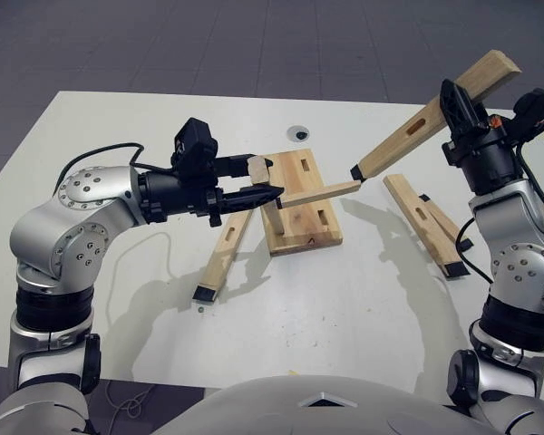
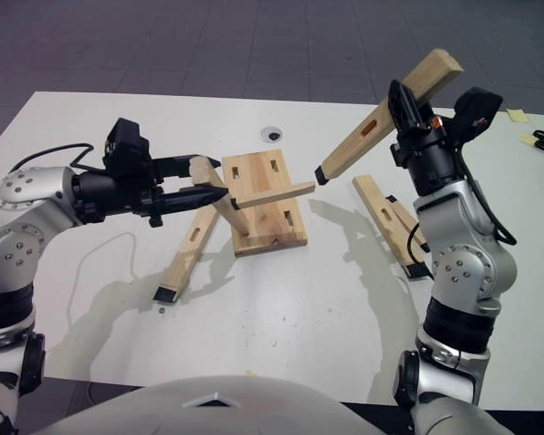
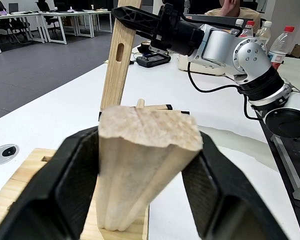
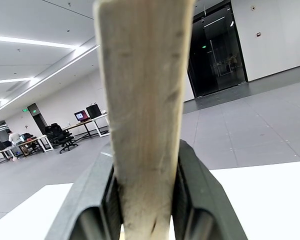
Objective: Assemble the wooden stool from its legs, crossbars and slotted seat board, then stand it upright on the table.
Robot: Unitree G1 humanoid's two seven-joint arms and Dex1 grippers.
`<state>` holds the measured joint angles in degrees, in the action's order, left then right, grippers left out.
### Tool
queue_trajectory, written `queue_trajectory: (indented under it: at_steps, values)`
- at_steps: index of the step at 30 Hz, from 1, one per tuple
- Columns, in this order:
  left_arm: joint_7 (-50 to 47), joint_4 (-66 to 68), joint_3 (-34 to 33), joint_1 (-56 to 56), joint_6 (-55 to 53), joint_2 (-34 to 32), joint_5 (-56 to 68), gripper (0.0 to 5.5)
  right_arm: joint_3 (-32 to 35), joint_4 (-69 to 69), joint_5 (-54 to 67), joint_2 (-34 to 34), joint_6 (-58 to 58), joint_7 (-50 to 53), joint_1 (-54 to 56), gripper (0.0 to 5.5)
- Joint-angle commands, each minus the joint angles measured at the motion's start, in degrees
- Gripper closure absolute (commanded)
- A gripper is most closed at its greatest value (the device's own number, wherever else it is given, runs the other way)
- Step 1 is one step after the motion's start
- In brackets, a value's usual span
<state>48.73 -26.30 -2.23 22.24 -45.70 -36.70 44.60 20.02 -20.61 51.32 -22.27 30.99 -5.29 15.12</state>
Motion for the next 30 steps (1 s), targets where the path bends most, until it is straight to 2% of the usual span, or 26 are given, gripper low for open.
queue_trajectory:
  at_steps: [1, 13, 17, 30]
  values:
    - [-5.92, -0.89, 0.46, -1.47, 2.31, 3.9, -2.44, 3.24, -0.39, -1.49, -2.82, -0.72, -1.26, -1.55, -0.83, 4.46]
    - [-16.16, -2.06, 9.54, -7.75, 8.76, 11.18, -12.89, 3.38, -10.23, -3.7, -20.69, 0.43, -10.55, -7.55, -5.79, 4.47]
    - [-17.98, -1.43, 10.14, -8.02, 9.74, 12.55, -13.82, 3.38, -12.98, -3.32, -24.37, 1.77, -13.06, -8.84, -7.41, 4.47]
    - [-21.06, -3.41, 9.72, -9.78, 8.82, 15.29, -12.03, 3.38, -14.9, -0.71, -28.88, 5.07, -15.27, -10.2, -6.34, 4.47]
